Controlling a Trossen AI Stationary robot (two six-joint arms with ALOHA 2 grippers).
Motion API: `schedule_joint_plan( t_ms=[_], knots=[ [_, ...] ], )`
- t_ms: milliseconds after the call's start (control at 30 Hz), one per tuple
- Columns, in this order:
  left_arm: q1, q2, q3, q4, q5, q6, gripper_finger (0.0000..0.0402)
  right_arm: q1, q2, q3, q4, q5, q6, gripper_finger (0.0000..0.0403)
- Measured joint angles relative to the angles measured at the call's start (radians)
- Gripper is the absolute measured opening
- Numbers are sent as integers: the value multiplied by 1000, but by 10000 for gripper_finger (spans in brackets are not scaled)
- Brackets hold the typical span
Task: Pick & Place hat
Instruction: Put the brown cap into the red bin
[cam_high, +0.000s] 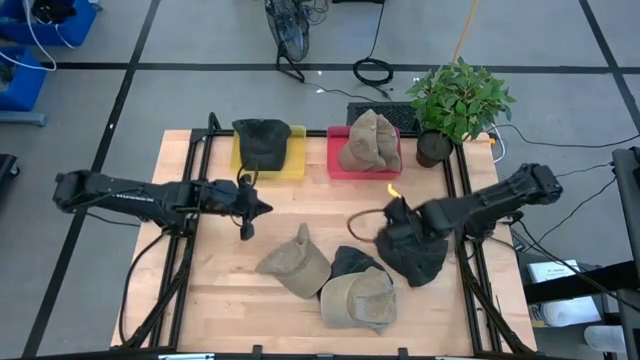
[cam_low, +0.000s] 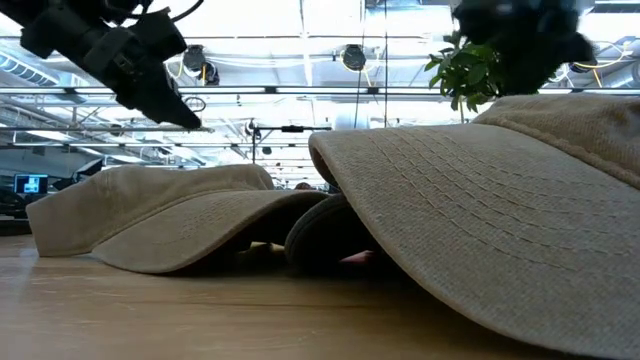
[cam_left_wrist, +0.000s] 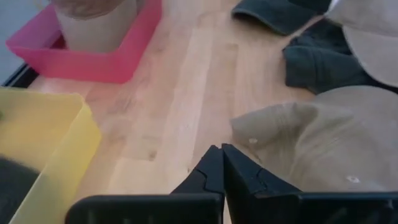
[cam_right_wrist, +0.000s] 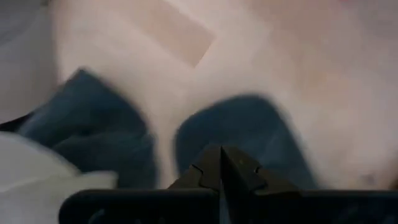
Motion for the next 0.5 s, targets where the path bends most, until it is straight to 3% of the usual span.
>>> schedule_joint_plan(
  t_ms=[167, 500],
  knots=[
    [58, 3, 0, 10, 89, 74, 3, 114, -9, -8, 61, -6, 192, 0],
    [134, 3, 0, 12, 203, 127, 4, 288, -10, -40, 231, -58, 385, 0]
  ],
)
